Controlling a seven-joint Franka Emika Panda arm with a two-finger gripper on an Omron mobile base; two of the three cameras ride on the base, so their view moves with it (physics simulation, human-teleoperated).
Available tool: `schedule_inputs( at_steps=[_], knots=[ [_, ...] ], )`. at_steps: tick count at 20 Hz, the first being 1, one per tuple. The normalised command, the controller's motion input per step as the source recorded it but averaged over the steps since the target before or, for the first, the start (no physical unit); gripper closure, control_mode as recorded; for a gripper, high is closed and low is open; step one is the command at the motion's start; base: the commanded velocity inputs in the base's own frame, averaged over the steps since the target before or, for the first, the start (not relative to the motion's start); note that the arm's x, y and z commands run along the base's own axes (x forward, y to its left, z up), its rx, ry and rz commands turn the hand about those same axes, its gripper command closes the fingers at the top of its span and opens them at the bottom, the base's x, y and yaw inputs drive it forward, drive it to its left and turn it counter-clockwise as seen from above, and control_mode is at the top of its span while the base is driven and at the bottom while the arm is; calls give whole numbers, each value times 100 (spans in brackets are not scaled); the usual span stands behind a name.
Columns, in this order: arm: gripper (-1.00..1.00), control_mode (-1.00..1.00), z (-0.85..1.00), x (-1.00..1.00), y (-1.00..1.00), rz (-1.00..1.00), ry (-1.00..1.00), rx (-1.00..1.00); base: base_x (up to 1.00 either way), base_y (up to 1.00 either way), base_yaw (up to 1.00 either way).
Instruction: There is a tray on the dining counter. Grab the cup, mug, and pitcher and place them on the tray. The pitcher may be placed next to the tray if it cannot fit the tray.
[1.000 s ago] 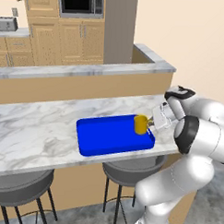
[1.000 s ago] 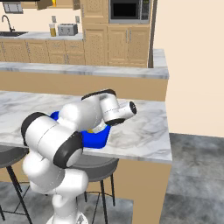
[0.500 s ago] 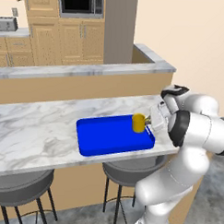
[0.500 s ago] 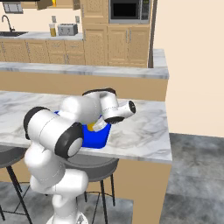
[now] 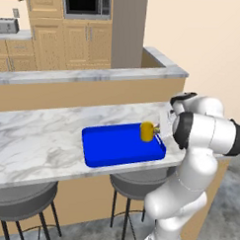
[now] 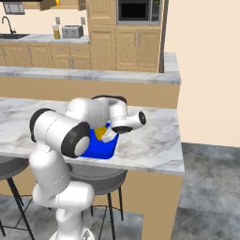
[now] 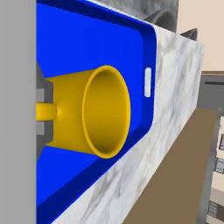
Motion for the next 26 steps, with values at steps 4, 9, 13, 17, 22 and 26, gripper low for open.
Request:
schedule_inputs(
  at_steps=[4,9,13,17,22,26],
  knots=[
    [100,-100,-25,33,0,0,-9,0,0,0,0],
    [100,-100,0,53,0,0,0,0,0,0,0],
    [100,-100,0,42,0,0,1,0,0,0,0],
    [100,-100,-20,12,0,1,0,0,0,0,0],
    [100,-100,-26,14,0,4,0,0,0,0,0],
    [100,-100,-4,28,0,6,0,0,0,0,0]
  ],
)
